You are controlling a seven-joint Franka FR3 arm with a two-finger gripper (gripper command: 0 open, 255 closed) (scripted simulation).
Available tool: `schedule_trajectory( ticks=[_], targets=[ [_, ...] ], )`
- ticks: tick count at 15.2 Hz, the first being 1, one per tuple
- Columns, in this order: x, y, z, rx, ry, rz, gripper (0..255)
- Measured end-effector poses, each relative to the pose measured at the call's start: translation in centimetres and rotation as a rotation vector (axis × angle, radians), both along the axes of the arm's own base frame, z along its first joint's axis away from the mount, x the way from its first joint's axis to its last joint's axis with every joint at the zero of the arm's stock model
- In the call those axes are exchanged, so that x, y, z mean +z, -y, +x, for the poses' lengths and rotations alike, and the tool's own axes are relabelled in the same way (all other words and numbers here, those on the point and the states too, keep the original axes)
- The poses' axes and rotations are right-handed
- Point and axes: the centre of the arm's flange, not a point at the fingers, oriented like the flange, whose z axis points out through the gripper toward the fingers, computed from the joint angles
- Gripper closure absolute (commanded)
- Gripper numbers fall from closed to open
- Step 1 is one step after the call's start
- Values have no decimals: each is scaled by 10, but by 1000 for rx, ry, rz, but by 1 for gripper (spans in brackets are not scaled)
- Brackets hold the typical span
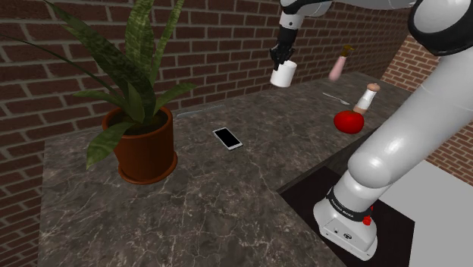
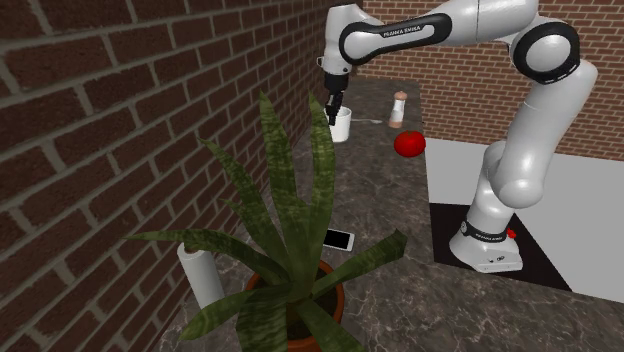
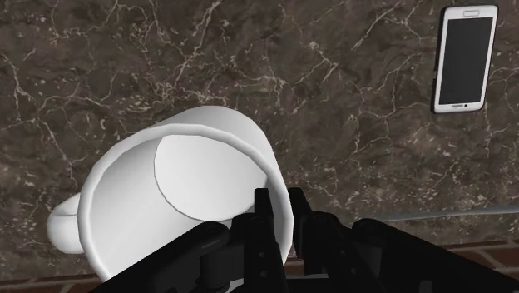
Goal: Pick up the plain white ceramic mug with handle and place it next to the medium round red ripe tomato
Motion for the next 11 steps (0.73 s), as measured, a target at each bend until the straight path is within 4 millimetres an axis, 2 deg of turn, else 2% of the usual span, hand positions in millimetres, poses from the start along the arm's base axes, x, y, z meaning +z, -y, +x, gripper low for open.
schedule_trajectory(
  ticks=[11],
  targets=[
    [0, 130, -69, 0, 0, 1, 255]
  ],
)
